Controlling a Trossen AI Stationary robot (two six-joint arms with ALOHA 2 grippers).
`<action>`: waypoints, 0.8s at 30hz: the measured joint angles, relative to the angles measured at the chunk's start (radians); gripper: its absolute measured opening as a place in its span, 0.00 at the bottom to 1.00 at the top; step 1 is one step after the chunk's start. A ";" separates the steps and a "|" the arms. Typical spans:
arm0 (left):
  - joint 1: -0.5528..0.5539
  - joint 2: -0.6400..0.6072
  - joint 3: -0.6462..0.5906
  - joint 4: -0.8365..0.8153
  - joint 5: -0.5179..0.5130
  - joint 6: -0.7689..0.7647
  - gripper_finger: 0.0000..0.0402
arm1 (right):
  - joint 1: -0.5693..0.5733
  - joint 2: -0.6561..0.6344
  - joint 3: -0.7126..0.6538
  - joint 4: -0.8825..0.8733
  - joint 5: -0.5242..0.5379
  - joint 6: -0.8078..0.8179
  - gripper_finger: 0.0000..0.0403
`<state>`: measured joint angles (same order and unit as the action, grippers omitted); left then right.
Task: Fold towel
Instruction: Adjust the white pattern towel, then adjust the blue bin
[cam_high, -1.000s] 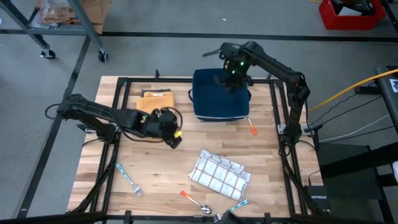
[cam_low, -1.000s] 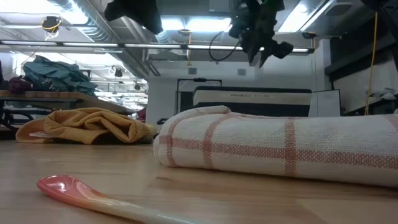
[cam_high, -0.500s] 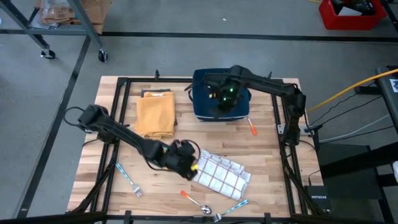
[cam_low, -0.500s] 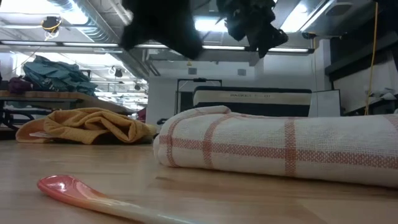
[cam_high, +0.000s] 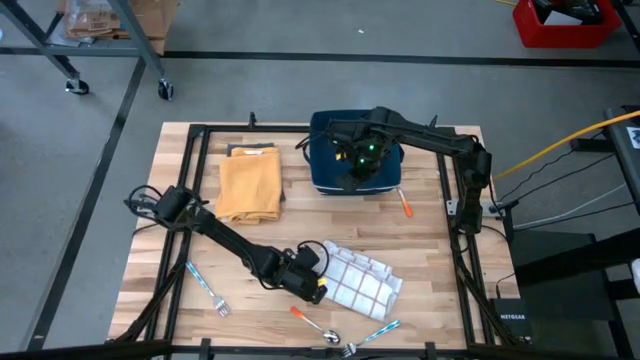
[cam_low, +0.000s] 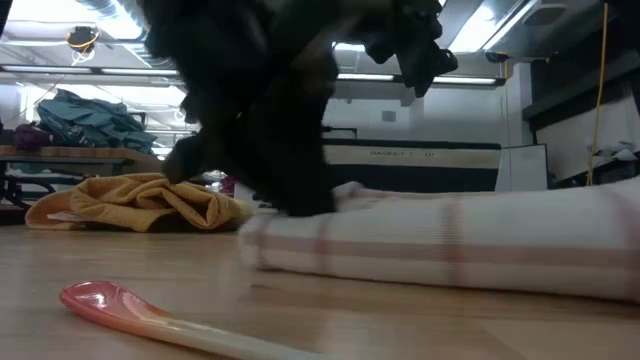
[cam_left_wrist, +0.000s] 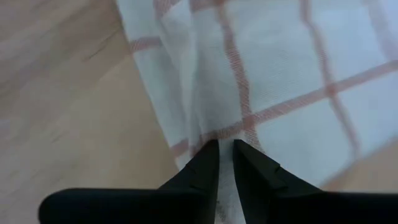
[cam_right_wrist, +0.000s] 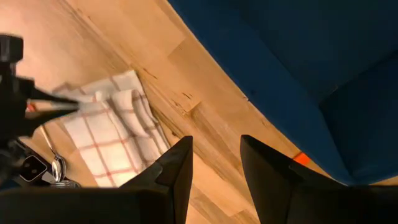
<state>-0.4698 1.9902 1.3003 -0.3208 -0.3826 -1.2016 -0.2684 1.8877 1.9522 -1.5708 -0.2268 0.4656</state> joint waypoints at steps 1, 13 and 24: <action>0.000 0.005 0.001 -0.027 -0.001 -0.013 0.11 | 0.000 0.000 0.000 0.000 0.000 0.000 0.34; 0.068 -0.003 0.003 -0.380 -0.103 0.017 0.11 | 0.001 0.000 0.000 0.000 -0.051 0.006 0.34; 0.118 -0.125 -0.002 -0.762 -0.214 0.043 0.01 | 0.000 0.000 0.000 0.011 -0.084 0.064 0.34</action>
<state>-0.3520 1.8652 1.2980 -1.0831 -0.5963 -1.1582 -0.2680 1.8881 1.9522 -1.5596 -0.3108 0.5301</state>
